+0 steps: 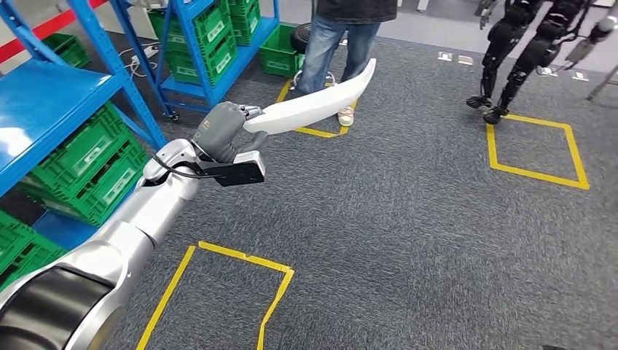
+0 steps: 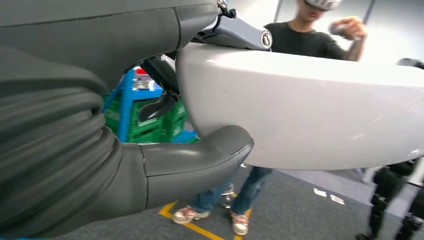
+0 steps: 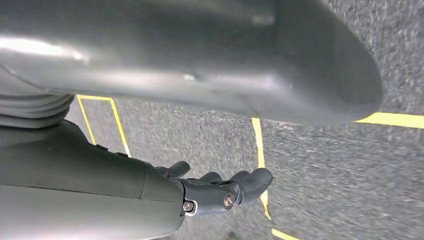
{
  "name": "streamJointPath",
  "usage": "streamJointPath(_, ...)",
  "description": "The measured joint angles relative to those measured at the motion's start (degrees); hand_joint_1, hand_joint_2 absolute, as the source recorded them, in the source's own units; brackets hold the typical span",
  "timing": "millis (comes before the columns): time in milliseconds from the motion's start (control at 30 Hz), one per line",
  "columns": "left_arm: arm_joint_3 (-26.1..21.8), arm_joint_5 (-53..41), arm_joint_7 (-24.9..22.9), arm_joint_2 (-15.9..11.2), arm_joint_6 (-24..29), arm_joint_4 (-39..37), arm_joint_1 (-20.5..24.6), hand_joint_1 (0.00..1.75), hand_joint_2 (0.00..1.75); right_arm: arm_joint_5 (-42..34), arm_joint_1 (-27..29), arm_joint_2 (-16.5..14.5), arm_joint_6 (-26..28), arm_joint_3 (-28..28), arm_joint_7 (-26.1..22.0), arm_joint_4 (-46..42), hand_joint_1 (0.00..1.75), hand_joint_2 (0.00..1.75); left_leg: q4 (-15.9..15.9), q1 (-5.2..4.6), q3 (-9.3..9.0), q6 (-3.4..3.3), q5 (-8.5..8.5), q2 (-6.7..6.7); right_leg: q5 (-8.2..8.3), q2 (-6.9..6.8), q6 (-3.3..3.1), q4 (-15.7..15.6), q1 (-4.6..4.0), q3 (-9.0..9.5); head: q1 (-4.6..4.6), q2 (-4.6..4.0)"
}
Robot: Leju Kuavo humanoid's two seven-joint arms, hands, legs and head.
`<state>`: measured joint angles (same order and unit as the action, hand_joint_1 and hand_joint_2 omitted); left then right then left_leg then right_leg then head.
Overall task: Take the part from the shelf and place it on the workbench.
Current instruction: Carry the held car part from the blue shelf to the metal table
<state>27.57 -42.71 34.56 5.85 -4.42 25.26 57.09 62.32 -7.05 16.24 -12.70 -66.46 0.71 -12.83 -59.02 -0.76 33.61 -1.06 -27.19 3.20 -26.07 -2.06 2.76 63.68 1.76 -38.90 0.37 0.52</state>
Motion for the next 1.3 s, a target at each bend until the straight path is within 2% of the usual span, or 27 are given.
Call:
streamJointPath(33,-0.04,-0.05,0.1,-0.03,-0.39,0.15,0.21,1.75,1.75,-0.07,0.02,-0.22,0.02,-0.14,0.01,0.01,0.0,0.0,-0.34,-0.13,0.08,0.35,-0.32,0.41,0.53,-0.62,-0.34,-2.46,-0.12,1.39,0.0,0.0)
streamJointPath(67,-0.07,-0.1,0.21,-0.05,-0.84,0.31,0.43,1.75,1.75,-0.14,0.11,-0.5,0.04,-0.27,0.0,0.02,0.0,0.0,-0.56,-0.28,0.12,0.67,-0.55,0.8,0.55,-0.88,-0.76,-3.58,-0.31,1.94,-0.03,0.0)
streamJointPath(133,-0.09,-0.33,0.31,0.02,-1.65,0.52,0.73,1.75,1.75,-0.29,0.51,-1.11,0.11,-0.48,-0.04,0.04,0.0,0.0,-0.51,-0.35,-0.03,1.15,-0.78,1.57,0.6,0.16,-1.65,-3.55,-0.43,1.82,-0.19,0.0)
streamJointPath(167,-0.09,-0.47,0.32,0.08,-1.95,0.62,0.8,1.75,1.75,-0.33,0.76,-1.36,0.19,-0.55,-0.04,0.04,0.0,0.0,-0.7,-0.26,-0.04,1.46,-1.04,1.5,0.65,0.62,-1.93,-3.6,-0.38,1.8,-0.24,0.0)
streamJointPath(200,-0.08,-0.63,0.31,0.11,-2.18,0.73,0.87,1.75,1.75,-0.36,0.93,-1.54,0.28,-0.62,-0.04,0.04,0.0,0.0,-1.47,-0.13,0.26,1.78,-1.69,0.81,0.7,1.05,-2.23,-3.63,-0.26,1.82,-0.32,0.0)
streamJointPath(267,-0.08,-0.84,0.26,0.07,-2.39,0.91,1.0,1.75,1.75,-0.39,1.05,-1.74,0.48,-0.75,-0.05,0.04,0.0,0.0,-6.22,0.14,2.45,2.29,-4.46,-1.49,0.76,1.84,-2.74,-3.71,-0.11,1.86,-0.53,0.0)
streamJointPath(333,-0.08,-0.92,0.18,0.02,-2.5,0.92,0.95,1.75,1.75,-0.44,1.03,-1.99,0.57,-0.83,-0.01,0.04,0.0,0.0,-13.8,0.2,6.18,2.39,-7.5,-2.75,0.72,2.78,-2.99,-3.7,-0.19,1.85,-0.7,0.0)
streamJointPath(367,-0.08,-0.96,0.12,0.02,-2.55,0.9,0.84,1.75,1.75,-0.49,1.04,-2.14,0.58,-0.86,0.07,0.04,0.0,0.0,-16.28,0.2,7.51,2.33,-7.95,-2.88,0.69,3.34,-3.04,-3.7,-0.23,1.86,-0.73,0.0)
streamJointPath(400,-0.08,-1.01,0.06,0.04,-2.62,0.88,0.73,1.75,1.75,-0.56,1.06,-2.27,0.61,-0.91,0.17,0.04,0.0,0.0,-16.75,0.2,7.94,2.19,-7.29,-2.96,0.68,3.95,-3.06,-3.69,-0.27,1.88,-0.74,0.0)
streamJointPath(433,-0.08,-1.03,0.02,0.07,-2.68,0.89,0.69,1.75,1.75,-0.65,1.06,-2.38,0.63,-0.97,0.28,0.04,0.0,0.0,-14.95,0.19,7.28,1.97,-5.62,-3.13,0.67,4.58,-3.06,-3.67,-0.28,1.93,-0.75,0.0)
streamJointPath(500,-0.08,-1.07,-0.01,0.14,-2.76,0.98,0.81,1.75,1.75,-0.79,1.06,-2.6,0.7,-1.13,0.51,0.05,0.0,0.0,-7.46,0.17,3.96,1.33,-1.56,-4.57,0.66,5.76,-2.94,-3.65,-0.32,2.08,-0.79,0.0)
streamJointPath(533,-0.08,-1.09,-0.01,0.21,-2.8,1.03,0.93,1.75,1.75,-0.84,1.03,-2.72,0.74,-1.21,0.62,0.05,0.0,0.0,-4.1,0.19,2.37,1.13,-0.44,-5.38,0.68,6.28,-2.74,-3.62,-0.33,2.05,-0.8,0.0)
streamJointPath(600,-0.08,-1.14,-0.02,0.49,-2.91,1.08,1.08,1.75,1.75,-0.91,1.07,-2.97,0.78,-1.35,0.8,0.07,0.0,0.0,-1.06,0.07,0.89,0.93,-0.18,-6.27,0.86,7.14,-2.02,-3.76,-0.19,1.82,-0.8,0.0)
streamJointPath(667,-0.08,-1.17,-0.03,0.94,-3.0,1.24,1.12,1.75,1.75,-0.92,1.29,-3.12,0.81,-1.48,0.87,0.07,0.0,0.0,-0.39,0.07,0.49,0.53,0.0,-5.55,1.05,7.71,-1.22,-4.0,0.09,1.62,-0.81,0.0)
streamJointPath(733,-0.08,-1.17,-0.04,1.34,-3.02,1.46,1.22,1.75,1.75,-0.92,1.41,-3.25,0.85,-1.66,0.83,0.08,0.0,0.0,0.45,0.23,-0.07,-0.19,0.37,-4.58,-0.01,6.08,-0.78,-2.16,-0.15,0.67,-0.61,0.0)
streamJointPath(800,-0.08,-1.21,-0.06,1.5,-3.09,1.52,1.3,1.75,1.75,-0.92,1.22,-3.35,0.89,-1.79,0.72,0.09,0.0,0.0,0.78,0.2,-0.37,-0.68,0.42,-3.54,-2.83,3.61,-0.58,3.86,-0.49,-2.37,-0.28,0.0)
streamJointPath(833,-0.08,-1.3,-0.08,1.51,-3.14,1.5,1.26,1.75,1.75,-0.92,1.15,-3.44,0.9,-1.81,0.68,0.09,0.0,0.0,0.71,0.13,-0.37,-0.8,0.31,-2.99,-4.18,3.02,-0.5,7.46,-0.49,-4.29,-0.16,0.0)
streamJointPath(867,-0.08,-1.42,-0.09,1.51,-3.19,1.47,1.13,1.75,1.75,-0.92,1.14,-3.56,0.9,-1.83,0.67,0.1,0.0,0.0,0.59,0.08,-0.36,-0.84,0.17,-2.46,-4.78,2.73,-0.44,10.01,-0.48,-5.72,-0.11,0.0)
streamJointPath(900,-0.08,-1.55,-0.1,1.51,-3.22,1.46,1.01,1.75,1.75,-0.92,1.19,-3.7,0.89,-1.86,0.67,0.1,0.0,0.0,0.44,0.05,-0.36,-0.83,-0.03,-1.94,-4.4,2.53,-0.4,10.67,-0.47,-6.21,-0.08,0.0)
streamJointPath(933,-0.08,-1.66,-0.1,1.51,-3.24,1.47,0.94,1.75,1.75,-0.92,1.24,-3.8,0.89,-1.88,0.67,0.11,0.0,0.0,0.23,0.04,-0.38,-0.76,-0.29,-1.44,-3.04,2.28,-0.39,9.1,-0.44,-5.55,-0.05,0.0)
streamJointPath(1000,-0.08,-1.74,-0.09,1.52,-3.27,1.52,0.97,1.75,1.75,-0.92,1.19,-3.9,0.9,-1.91,0.64,0.11,0.0,0.0,-0.3,-0.05,-0.48,-0.38,-0.97,-0.45,0.27,0.97,-0.59,1.9,-0.56,-1.91,0.01,0.0)
streamJointPath(1067,-0.08,-1.75,-0.07,1.52,-3.31,1.53,1.08,1.75,1.75,-0.92,1.09,-4.06,0.91,-1.91,0.56,0.13,0.0,0.0,-0.73,-0.33,-0.58,0.19,-1.61,0.33,1.49,-0.06,-1.22,-2.94,-0.89,0.6,0.01,0.0)
streamJointPath(1100,-0.08,-1.76,-0.05,1.54,-3.35,1.53,1.11,1.75,1.75,-0.92,1.09,-4.16,0.91,-1.91,0.51,0.14,0.0,0.0,-0.73,-0.47,-0.66,0.46,-1.79,0.65,1.21,-0.06,-1.6,-3.36,-1.07,0.79,-0.01,0.0)
streamJointPath(1167,-0.08,-1.78,-0.03,1.64,-3.45,1.57,1.13,1.75,1.75,-0.92,1.18,-4.29,0.94,-1.92,0.42,0.15,0.0,0.0,-0.56,-0.53,-0.87,0.97,-2.13,1.31,1.26,0.9,-2.14,-3.54,-0.98,0.89,-0.05,0.0)
streamJointPath(1200,-0.08,-1.79,-0.02,1.7,-3.52,1.64,1.16,1.75,1.75,-0.92,1.23,-4.3,0.97,-1.93,0.37,0.15,0.0,0.0,-0.91,-0.44,-0.8,1.28,-2.52,1.05,1.21,1.32,-2.42,-3.64,-0.86,1.02,-0.11,0.0)
streamJointPath(1233,-0.08,-1.8,-0.01,1.72,-3.57,1.72,1.21,1.75,1.75,-0.92,1.22,-4.3,1.01,-1.94,0.3,0.15,0.0,0.0,-2.17,-0.32,-0.25,1.59,-3.31,0.37,1.15,1.74,-2.72,-3.74,-0.72,1.17,-0.21,0.0)
streamJointPath(1300,-0.08,-1.83,0.0,1.68,-3.7,1.8,1.26,1.75,1.75,-0.92,1.11,-4.31,1.05,-1.95,0.15,0.15,0.0,0.0,-8.34,-0.03,2.8,2.0,-6.1,-1.76,0.92,2.51,-3.23,-3.86,-0.59,1.44,-0.42,0.0)
